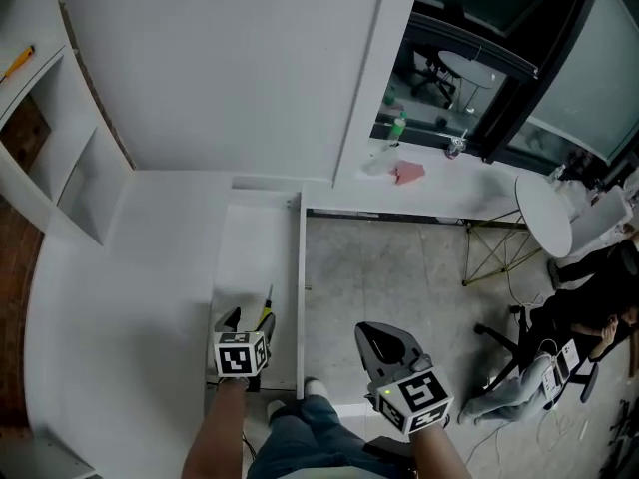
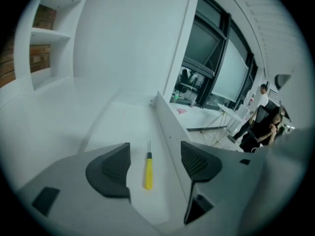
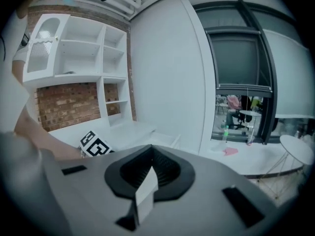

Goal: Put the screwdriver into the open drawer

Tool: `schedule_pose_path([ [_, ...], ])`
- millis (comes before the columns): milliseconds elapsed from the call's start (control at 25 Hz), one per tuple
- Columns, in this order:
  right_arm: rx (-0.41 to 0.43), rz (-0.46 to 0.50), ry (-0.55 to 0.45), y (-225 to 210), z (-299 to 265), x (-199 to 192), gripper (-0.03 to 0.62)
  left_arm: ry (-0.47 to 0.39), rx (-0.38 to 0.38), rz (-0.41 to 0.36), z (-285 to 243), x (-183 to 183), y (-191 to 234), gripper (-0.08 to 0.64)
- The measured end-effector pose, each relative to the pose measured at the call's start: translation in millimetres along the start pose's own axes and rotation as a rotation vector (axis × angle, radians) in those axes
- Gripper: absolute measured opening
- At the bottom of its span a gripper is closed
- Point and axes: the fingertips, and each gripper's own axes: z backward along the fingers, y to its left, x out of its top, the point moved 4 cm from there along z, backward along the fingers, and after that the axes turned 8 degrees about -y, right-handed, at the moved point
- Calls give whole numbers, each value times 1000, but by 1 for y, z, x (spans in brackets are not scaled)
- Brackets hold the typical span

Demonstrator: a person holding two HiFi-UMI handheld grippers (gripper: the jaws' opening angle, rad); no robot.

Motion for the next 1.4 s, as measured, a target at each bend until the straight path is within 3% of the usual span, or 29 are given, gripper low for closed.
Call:
schedule_pose_path([
  [240, -1, 6, -108, -3, -6, 35, 11, -245, 7, 76, 63, 53, 8, 322],
  [480, 38, 72, -195, 10, -4, 66, 11, -397, 79, 0, 136, 87, 25, 293],
  [560, 47, 94, -218, 17, -3, 74, 11, -457, 122, -24, 163, 95, 32, 227],
  [720, 58, 112, -257, 34, -2, 86, 11, -562, 203, -81, 206, 107, 45, 14],
  [1160, -10, 231, -329, 93, 18, 104, 10, -715, 143, -216, 274, 135, 49, 14],
  [1400, -20, 266, -346, 110, 27, 109, 8, -762, 128, -239, 291, 140, 48, 14],
])
